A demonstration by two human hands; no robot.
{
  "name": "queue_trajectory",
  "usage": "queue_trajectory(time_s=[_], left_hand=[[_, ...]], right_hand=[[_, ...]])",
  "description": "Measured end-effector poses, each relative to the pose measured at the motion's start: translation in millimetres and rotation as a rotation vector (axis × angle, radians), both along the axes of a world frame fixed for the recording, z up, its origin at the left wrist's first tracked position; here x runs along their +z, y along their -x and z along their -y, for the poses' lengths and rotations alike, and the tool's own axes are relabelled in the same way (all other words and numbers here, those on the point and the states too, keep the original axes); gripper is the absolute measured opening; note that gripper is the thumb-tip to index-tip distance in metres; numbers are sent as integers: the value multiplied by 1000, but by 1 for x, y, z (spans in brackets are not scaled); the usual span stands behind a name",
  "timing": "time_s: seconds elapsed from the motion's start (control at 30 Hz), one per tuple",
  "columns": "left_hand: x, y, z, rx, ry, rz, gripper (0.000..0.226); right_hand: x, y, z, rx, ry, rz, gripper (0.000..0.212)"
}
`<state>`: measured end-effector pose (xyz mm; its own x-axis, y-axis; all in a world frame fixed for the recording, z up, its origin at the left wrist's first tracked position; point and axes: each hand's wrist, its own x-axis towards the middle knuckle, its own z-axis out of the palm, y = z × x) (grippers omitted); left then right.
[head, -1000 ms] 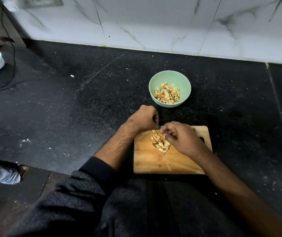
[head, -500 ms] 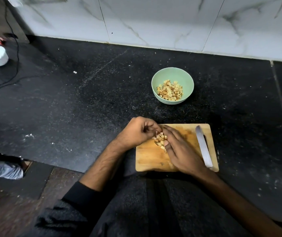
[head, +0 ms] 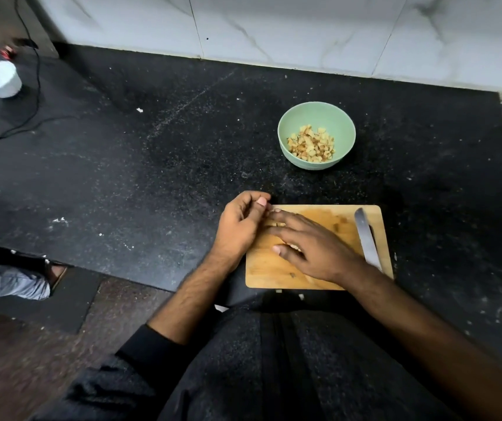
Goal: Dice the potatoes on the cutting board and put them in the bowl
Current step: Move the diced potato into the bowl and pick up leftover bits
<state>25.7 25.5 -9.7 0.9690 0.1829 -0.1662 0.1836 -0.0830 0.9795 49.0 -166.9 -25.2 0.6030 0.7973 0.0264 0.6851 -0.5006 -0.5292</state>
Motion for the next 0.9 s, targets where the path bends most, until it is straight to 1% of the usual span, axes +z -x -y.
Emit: queue_trajectory(time_s=[0.07, 0.17, 0.27, 0.37, 0.47, 0.53, 0.63, 0.7, 0.77, 0.83, 0.9], left_hand=[[-2, 8, 1, -24, -104, 38, 19], [-2, 20, 5, -110, -275, 129, 15], [2, 37, 5, -289, -386, 247, 5], [1, 54, 7, -468, -454, 282, 8], [-1, 62, 5, -500, -510, 325, 9], [-3, 66, 2, -566, -595, 372, 12], [-11, 74, -2, -669, -718, 361, 19], [-12, 79, -3, -696, -830, 378, 21], [-8, 82, -4, -710, -917, 431, 22], [-3, 87, -4, -722, -951, 481, 16], [2, 91, -2, -753, -1003, 493, 17]], right_hand=[[-1, 4, 6, 15, -30, -13, 34], [-4, 11, 17, -4, -58, 37, 25], [-4, 21, 29, -36, -71, 61, 22], [-3, 29, 36, -5, -67, 86, 26], [0, 37, 37, -16, -46, 156, 28], [3, 44, 40, -32, -68, 155, 23], [5, 56, 45, -2, -28, 164, 14], [6, 63, 50, 24, 27, 156, 16], [6, 69, 53, 53, 76, 152, 19], [6, 73, 54, 80, 113, 181, 21], [8, 73, 54, 72, 127, 212, 19]])
